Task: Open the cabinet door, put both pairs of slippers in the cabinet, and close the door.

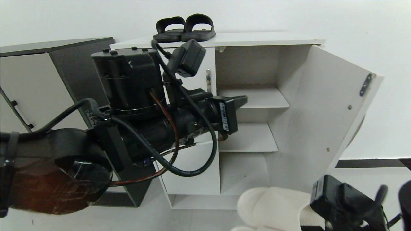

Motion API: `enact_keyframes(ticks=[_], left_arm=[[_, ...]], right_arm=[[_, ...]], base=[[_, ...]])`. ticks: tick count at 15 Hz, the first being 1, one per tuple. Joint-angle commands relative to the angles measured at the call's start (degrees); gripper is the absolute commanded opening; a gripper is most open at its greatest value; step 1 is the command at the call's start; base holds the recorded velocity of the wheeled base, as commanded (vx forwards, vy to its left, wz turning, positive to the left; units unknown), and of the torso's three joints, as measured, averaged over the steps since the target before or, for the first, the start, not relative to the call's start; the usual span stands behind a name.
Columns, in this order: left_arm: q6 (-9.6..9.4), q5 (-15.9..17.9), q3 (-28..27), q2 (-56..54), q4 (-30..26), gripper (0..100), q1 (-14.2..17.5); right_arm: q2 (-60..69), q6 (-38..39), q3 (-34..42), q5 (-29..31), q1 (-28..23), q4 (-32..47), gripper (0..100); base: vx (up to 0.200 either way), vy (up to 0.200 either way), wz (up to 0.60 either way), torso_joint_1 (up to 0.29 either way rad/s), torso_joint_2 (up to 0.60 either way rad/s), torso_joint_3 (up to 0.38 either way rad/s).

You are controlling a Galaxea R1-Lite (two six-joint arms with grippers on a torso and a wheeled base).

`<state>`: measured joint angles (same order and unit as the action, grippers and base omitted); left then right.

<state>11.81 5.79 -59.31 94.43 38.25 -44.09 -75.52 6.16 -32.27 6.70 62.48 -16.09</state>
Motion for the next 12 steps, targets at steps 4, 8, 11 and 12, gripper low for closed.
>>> enact_keyframes(ticks=[4,8,11,12], left_arm=[[-0.39,-28.64,20.02,-24.03,-9.6,0,1.99],[-2.94,-36.02,36.1,-55.05,-28.41,0,21.68],[-9.97,-38.93,46.39,-79.05,-38.17,0,35.92],[-10.32,-37.26,48.94,-85.73,-41.07,0,36.27]], right_arm=[[-12.9,7.03,-2.1,19.31,-2.62,-13.62,0],[-18.7,8.61,-0.6,22.65,-7.28,-19.86,0],[-18.43,8.35,1.86,23.27,-7.28,-21.53,0],[-18.35,8.43,1.95,23.35,-7.28,-21.61,0]], base=[[0.0,0.0,0.0,0.0,0.0,0.0],[0.0,0.0,0.0,0.0,0.0,0.0],[0.0,0.0,0.0,0.0,0.0,0.0],[0.0,0.0,0.0,0.0,0.0,0.0]])
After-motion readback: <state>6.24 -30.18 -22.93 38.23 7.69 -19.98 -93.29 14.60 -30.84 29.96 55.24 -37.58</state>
